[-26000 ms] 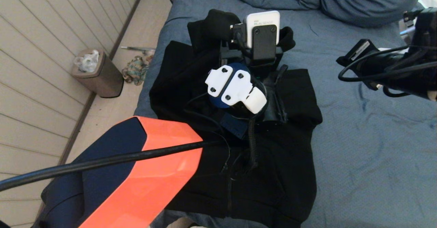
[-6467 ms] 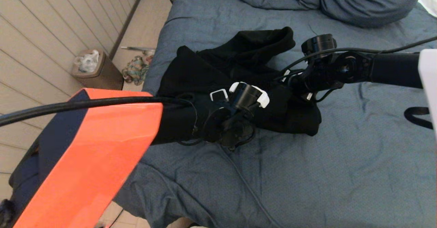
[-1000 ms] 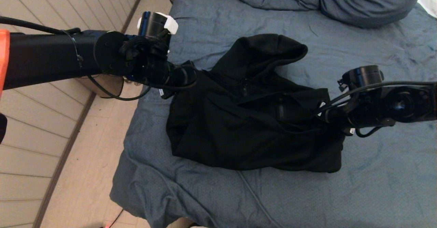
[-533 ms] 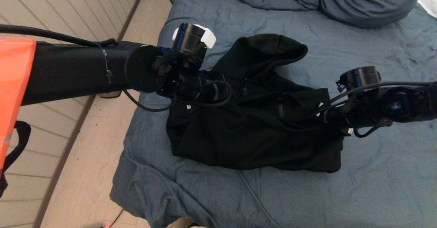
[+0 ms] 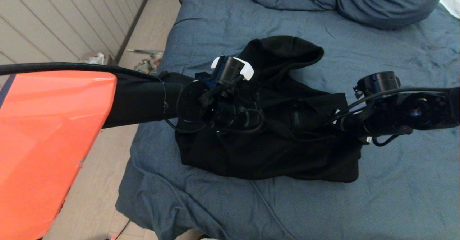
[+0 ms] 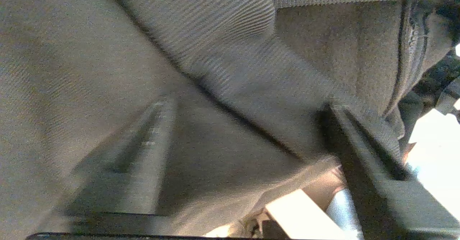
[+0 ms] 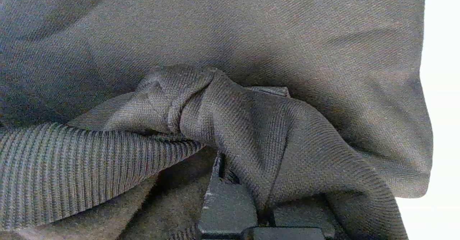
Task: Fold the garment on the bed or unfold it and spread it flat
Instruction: Fold the black sweatshirt
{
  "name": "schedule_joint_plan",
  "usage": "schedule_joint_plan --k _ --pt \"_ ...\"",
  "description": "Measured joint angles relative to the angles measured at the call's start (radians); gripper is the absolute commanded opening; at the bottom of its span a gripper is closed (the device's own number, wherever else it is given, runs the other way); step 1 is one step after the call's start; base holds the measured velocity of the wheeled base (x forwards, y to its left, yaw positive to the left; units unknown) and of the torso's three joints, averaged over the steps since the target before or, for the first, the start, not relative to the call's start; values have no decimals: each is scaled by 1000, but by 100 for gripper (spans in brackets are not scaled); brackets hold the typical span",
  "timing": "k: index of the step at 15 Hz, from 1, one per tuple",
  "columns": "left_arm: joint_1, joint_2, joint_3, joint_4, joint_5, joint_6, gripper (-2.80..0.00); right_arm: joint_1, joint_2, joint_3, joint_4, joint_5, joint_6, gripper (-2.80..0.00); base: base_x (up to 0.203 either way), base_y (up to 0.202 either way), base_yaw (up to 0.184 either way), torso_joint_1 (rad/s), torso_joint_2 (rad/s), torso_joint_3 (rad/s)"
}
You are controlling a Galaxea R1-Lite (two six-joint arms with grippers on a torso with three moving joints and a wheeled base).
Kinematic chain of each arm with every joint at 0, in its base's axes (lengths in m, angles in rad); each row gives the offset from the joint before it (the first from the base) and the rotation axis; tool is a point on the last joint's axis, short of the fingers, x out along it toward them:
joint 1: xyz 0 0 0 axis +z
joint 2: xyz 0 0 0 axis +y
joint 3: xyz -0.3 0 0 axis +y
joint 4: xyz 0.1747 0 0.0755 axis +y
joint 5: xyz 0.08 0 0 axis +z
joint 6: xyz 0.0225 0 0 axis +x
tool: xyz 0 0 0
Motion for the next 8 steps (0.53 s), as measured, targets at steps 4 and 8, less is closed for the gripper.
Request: schedule_joint_plan --k 4,8 --pt "-3 10 -2 -19 0 -1 -280 1 0 0 0 0 0 -280 0 0 0 0 0 0" --pt "2 -6 -4 -30 37 0 -280 1 0 0 0 0 -1 -280 0 0 0 0 0 0"
